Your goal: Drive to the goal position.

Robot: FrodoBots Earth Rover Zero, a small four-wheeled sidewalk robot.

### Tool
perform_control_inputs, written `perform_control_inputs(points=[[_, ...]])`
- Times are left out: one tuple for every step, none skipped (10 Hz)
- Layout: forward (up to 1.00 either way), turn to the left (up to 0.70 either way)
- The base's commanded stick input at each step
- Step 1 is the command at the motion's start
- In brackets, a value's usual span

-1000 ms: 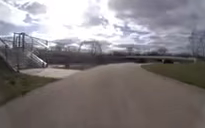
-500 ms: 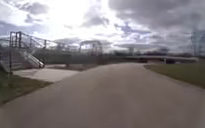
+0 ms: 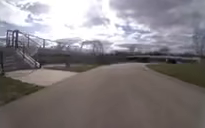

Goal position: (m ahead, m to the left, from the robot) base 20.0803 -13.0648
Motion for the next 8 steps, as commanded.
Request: perform_control_inputs(points=[[1.00,-0.40],[1.00,-0.33],[1.00,-0.18],[1.00,-0.02],[1.00,0.00],[1.00,0.00],[1.00,-0.23],[1.00,-0.40]])
